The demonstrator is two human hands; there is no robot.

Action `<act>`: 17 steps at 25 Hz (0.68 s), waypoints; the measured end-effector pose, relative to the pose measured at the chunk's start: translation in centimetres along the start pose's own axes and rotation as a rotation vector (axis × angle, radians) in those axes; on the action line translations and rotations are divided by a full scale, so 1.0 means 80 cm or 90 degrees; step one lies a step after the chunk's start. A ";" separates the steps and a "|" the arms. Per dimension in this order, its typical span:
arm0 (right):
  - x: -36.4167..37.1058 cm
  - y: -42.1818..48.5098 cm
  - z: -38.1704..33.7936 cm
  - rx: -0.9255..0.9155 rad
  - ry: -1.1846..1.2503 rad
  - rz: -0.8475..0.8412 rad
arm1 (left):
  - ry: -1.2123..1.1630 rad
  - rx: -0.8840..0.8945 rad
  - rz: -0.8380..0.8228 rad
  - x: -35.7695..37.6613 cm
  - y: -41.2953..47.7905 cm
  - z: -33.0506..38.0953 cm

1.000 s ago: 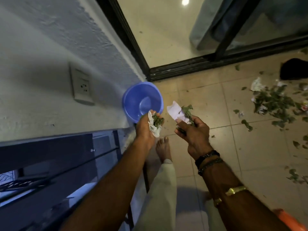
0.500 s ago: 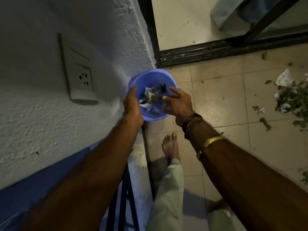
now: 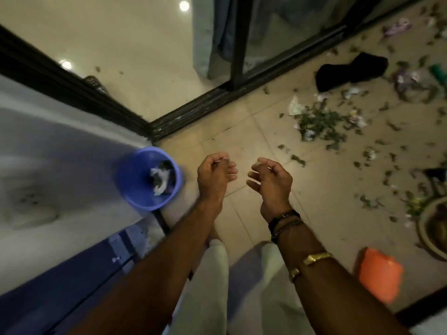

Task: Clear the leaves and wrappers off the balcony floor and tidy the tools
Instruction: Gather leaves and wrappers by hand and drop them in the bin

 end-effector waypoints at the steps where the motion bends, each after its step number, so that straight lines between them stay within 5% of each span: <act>1: -0.030 0.001 -0.017 -0.008 0.029 0.020 | 0.020 0.006 -0.019 0.034 -0.006 -0.001; 9: -0.322 0.029 -0.129 -0.067 0.224 0.194 | 0.161 -0.007 -0.277 0.344 -0.074 -0.047; 17: -0.557 0.053 -0.133 -0.056 0.391 0.413 | 0.386 -0.051 -0.506 0.590 -0.137 -0.141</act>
Point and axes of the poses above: each hand's wrist, its own y-axis towards the middle knuckle, its own x-axis out of the palm, z = x × y, the point moved 1 cm from there along y, towards the middle knuckle, and after that the axes turned 6 degrees about -z, right-handed, at the moved point
